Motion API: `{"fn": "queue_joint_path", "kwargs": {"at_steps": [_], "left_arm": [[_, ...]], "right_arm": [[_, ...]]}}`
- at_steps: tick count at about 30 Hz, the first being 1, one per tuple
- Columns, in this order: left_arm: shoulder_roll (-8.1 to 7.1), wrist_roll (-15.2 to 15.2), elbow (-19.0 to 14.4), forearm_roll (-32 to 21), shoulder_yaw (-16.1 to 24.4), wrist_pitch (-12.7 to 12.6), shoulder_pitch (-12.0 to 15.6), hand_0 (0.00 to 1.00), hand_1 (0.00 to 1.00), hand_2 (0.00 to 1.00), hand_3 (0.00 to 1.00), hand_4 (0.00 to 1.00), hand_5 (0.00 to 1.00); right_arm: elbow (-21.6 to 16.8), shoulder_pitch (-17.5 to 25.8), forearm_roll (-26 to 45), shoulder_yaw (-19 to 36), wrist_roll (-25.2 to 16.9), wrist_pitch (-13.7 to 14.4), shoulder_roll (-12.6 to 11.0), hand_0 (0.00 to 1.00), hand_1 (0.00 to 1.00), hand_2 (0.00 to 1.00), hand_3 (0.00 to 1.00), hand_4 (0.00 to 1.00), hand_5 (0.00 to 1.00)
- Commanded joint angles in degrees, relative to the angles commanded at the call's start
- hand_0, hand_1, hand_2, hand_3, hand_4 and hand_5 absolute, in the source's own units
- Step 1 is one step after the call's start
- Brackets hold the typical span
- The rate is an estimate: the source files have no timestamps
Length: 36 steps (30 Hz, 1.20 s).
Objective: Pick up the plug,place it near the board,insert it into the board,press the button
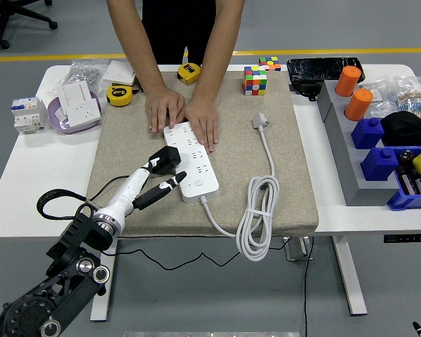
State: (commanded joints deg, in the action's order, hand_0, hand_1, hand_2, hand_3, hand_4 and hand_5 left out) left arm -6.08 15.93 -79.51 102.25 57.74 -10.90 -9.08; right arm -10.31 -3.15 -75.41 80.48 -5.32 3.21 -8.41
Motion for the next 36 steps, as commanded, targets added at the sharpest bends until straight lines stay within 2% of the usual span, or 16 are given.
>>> {"fn": "queue_joint_path", "kwargs": {"at_steps": [13, 36], "left_arm": [[0.07, 0.7, 0.9, 2.7, -1.0, 0.3, -2.7, 0.998, 0.998, 0.998, 0.975, 0.998, 0.998], [-0.09, 1.8, 1.4, 6.3, -4.5, 0.8, -5.5, 0.998, 0.998, 0.998, 0.963, 0.998, 0.998]], "right_arm": [[0.0, -0.3, 0.1, 0.0, 0.0, 0.0, -0.1, 0.957, 0.839, 0.773, 0.784, 0.998, 0.998], [0.0, -0.6, 0.4, 0.0, 0.1, 0.0, -0.1, 0.96, 0.838, 0.772, 0.784, 0.998, 0.998]]}}
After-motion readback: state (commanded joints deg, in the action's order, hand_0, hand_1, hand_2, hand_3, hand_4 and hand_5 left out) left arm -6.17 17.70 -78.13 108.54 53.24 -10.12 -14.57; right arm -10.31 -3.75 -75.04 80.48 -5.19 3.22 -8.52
